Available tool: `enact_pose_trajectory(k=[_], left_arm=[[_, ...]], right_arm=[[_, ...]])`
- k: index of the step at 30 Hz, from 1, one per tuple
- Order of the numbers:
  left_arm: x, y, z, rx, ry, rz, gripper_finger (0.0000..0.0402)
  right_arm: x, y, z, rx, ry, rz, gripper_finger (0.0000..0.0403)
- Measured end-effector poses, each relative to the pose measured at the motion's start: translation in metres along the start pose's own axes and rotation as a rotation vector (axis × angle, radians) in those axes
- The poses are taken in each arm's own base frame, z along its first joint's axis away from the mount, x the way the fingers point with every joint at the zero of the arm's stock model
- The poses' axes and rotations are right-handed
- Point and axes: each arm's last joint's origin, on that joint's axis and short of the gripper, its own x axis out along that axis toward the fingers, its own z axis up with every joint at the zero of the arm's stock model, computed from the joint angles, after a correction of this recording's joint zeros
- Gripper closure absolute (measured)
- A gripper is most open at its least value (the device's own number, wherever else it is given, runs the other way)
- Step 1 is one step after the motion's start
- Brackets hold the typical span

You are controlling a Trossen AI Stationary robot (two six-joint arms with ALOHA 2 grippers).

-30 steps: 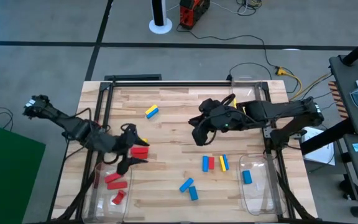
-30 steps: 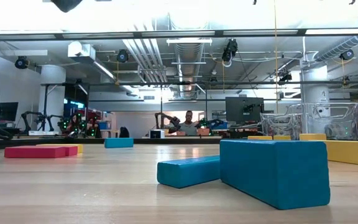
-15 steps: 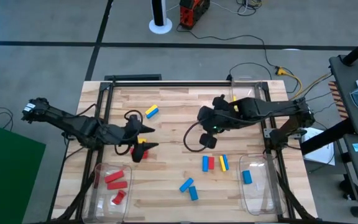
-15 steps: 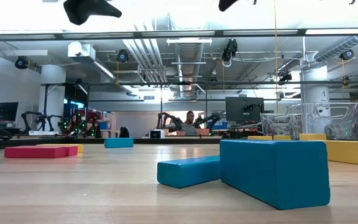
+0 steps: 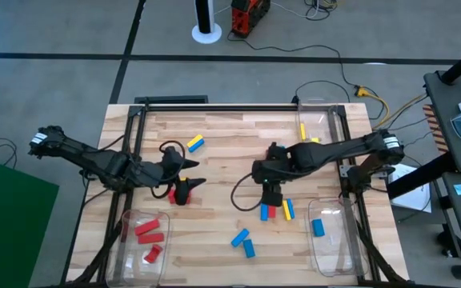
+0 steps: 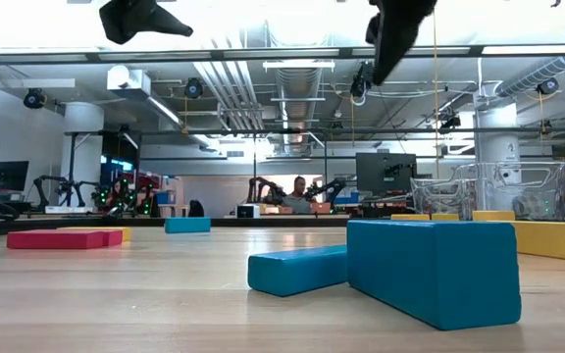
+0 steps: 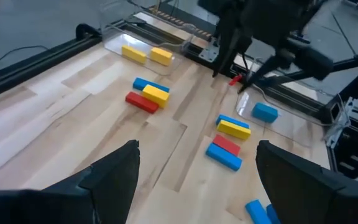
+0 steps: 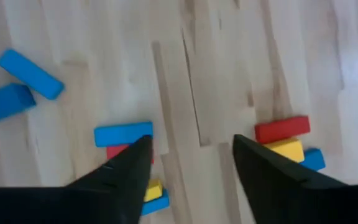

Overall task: Sort blocks
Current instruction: Put the blue block into the bottom right transparent bin

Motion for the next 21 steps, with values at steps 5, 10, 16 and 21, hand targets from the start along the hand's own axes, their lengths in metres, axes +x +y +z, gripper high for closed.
enact_pose_trajectory(k=[5, 10, 16, 21], left_arm=[[0.000, 0.001, 0.001, -0.001, -0.016, 0.024, 0.0107], [0.000, 0.001, 0.001, 0.000, -0.018, 0.028, 0.0107], [0.000, 0.001, 0.001, 0.000, -0.019, 0.028, 0.0107], [0.000, 0.001, 0.001, -0.005, -0.019, 0.028, 0.0107]], right_arm=[[0.018, 0.000, -0.008, -0.007, 0.060, -0.018, 0.0109], [0.030, 0.000, -0.012, 0.030, 0.064, -0.021, 0.0049], [0.053, 0.014, -0.015, -0.017, 0.057, 0.035, 0.0028], [0.072, 0.021, -0.022, -0.047, 0.041, 0.087, 0.0028]])
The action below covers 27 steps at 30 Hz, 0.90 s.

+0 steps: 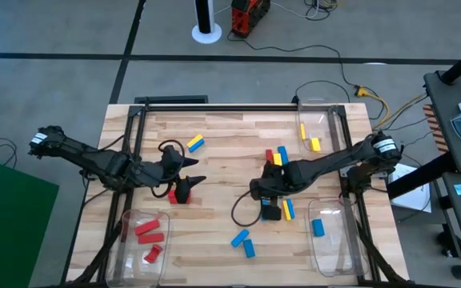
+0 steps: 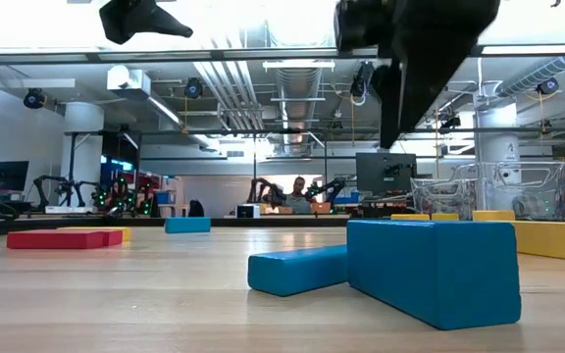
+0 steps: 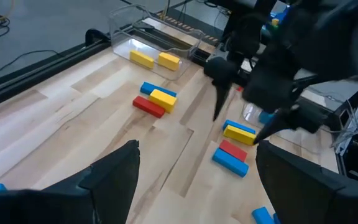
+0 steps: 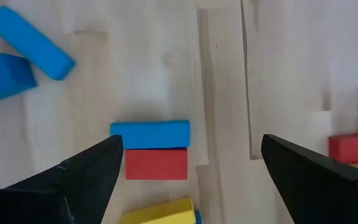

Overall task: Sort blocks
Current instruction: Put the blue block into the bottom right transparent bin

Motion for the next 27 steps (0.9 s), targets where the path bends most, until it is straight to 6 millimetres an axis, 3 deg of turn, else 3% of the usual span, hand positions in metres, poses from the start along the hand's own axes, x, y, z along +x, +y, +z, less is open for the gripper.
enact_pose_trajectory(k=[11, 27], left_arm=[[0.002, -0.001, -0.001, -0.004, 0.000, 0.018, 0.0107], [0.008, -0.002, -0.005, 0.009, 0.010, 0.038, 0.0107]], right_arm=[[0.036, -0.002, -0.015, -0.026, 0.000, 0.034, 0.0028], [0.039, 0.000, -0.017, -0.063, 0.005, 0.109, 0.0026]])
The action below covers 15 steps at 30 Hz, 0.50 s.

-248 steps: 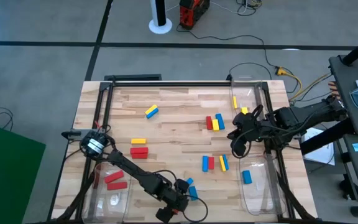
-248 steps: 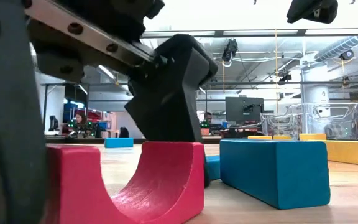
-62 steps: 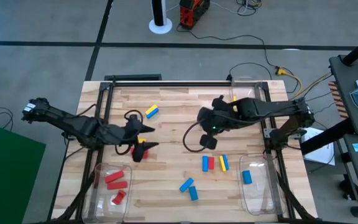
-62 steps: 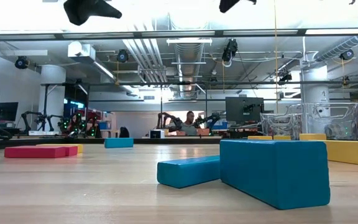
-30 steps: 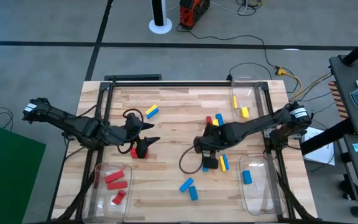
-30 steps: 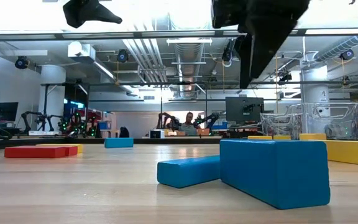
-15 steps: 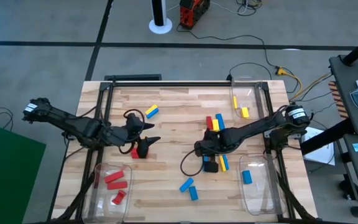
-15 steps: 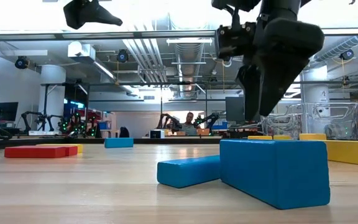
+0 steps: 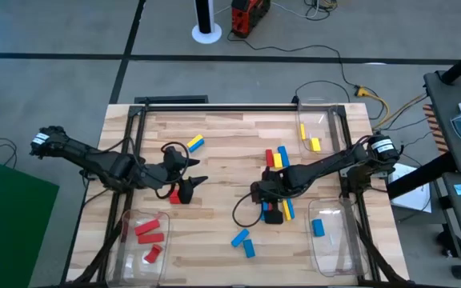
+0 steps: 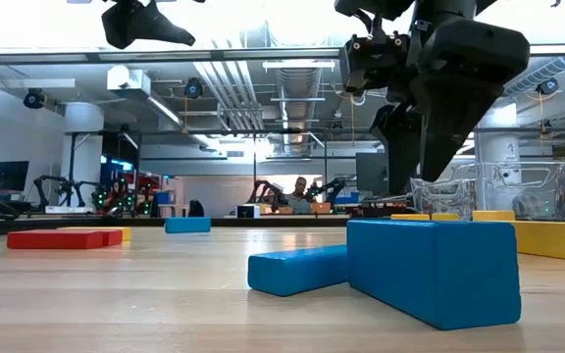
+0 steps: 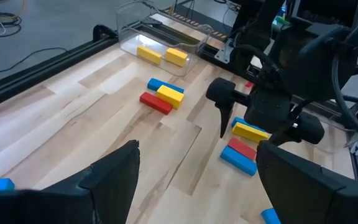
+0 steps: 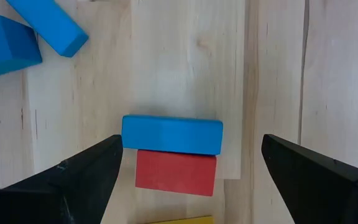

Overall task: Sort blocks
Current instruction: Put the blue block into the bottom right transparent bin

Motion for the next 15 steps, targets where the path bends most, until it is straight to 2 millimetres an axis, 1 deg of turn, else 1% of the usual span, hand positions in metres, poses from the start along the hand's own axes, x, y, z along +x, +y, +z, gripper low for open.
enact_pose_trajectory(k=[5, 15], left_arm=[[0.0005, 0.0000, -0.0002, 0.001, 0.001, 0.002, 0.0107], [0.0017, -0.0005, -0.0011, 0.002, 0.005, 0.004, 0.0107]], right_arm=[[0.0024, -0.0009, -0.0028, 0.015, 0.011, -0.003, 0.0005], [0.0022, -0.0005, 0.0023, 0.049, -0.045, -0.016, 0.0007]])
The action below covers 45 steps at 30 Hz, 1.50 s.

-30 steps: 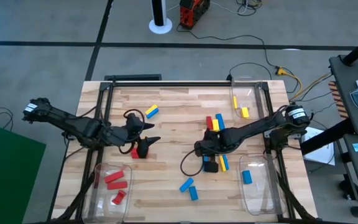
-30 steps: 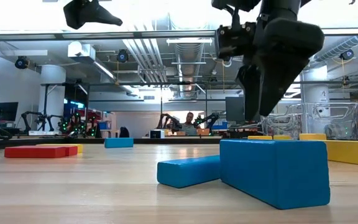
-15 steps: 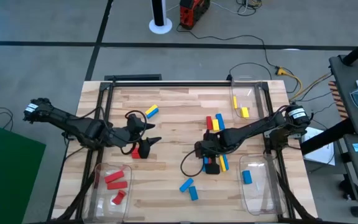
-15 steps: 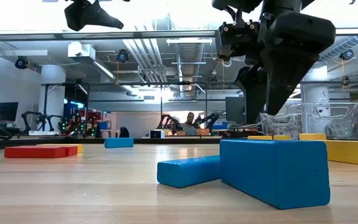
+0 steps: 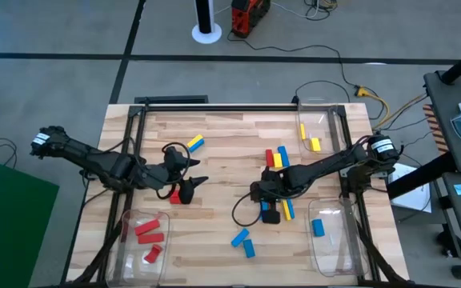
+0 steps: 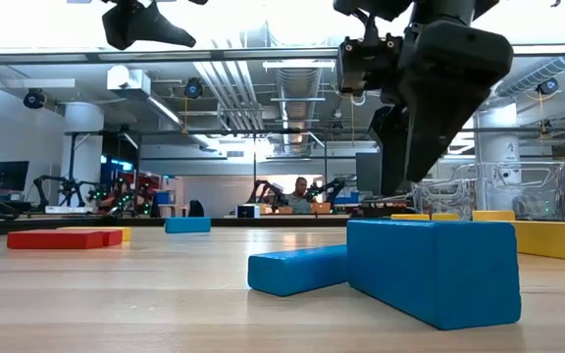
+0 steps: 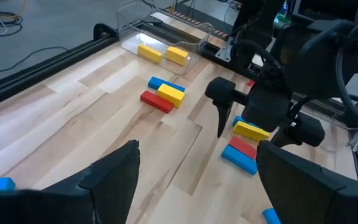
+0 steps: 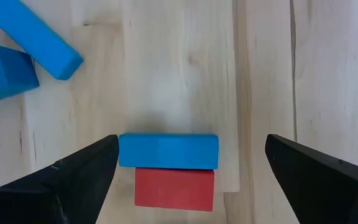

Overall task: Sort blocks
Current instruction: Put the blue block into the bottom right transparent bin

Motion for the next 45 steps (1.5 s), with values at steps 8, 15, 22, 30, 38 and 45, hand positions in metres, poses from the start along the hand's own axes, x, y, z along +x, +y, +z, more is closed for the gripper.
enact_pose_trajectory(k=[8, 15, 22, 30, 38, 45], left_arm=[[0.000, 0.000, 0.000, -0.005, -0.001, 0.001, 0.0107], [0.000, 0.000, 0.000, -0.005, -0.001, 0.001, 0.0107], [0.000, 0.000, 0.000, -0.003, 0.002, 0.003, 0.0107], [0.000, 0.000, 0.000, 0.003, 0.003, 0.004, 0.0107], [0.000, 0.000, 0.000, 0.002, 0.002, 0.004, 0.0107], [0.000, 0.000, 0.000, 0.001, 0.001, 0.003, 0.0107]], right_arm=[[0.006, 0.000, 0.000, 0.019, 0.012, -0.002, 0.0007], [0.024, 0.003, -0.002, 0.060, 0.063, -0.007, 0.0007], [0.023, 0.007, -0.005, 0.052, 0.084, 0.008, 0.0007], [0.035, 0.016, -0.009, 0.013, 0.111, 0.005, 0.0007], [0.052, 0.016, -0.012, 0.038, 0.156, -0.019, 0.0007], [0.053, 0.016, -0.012, 0.016, 0.146, -0.049, 0.0007]])
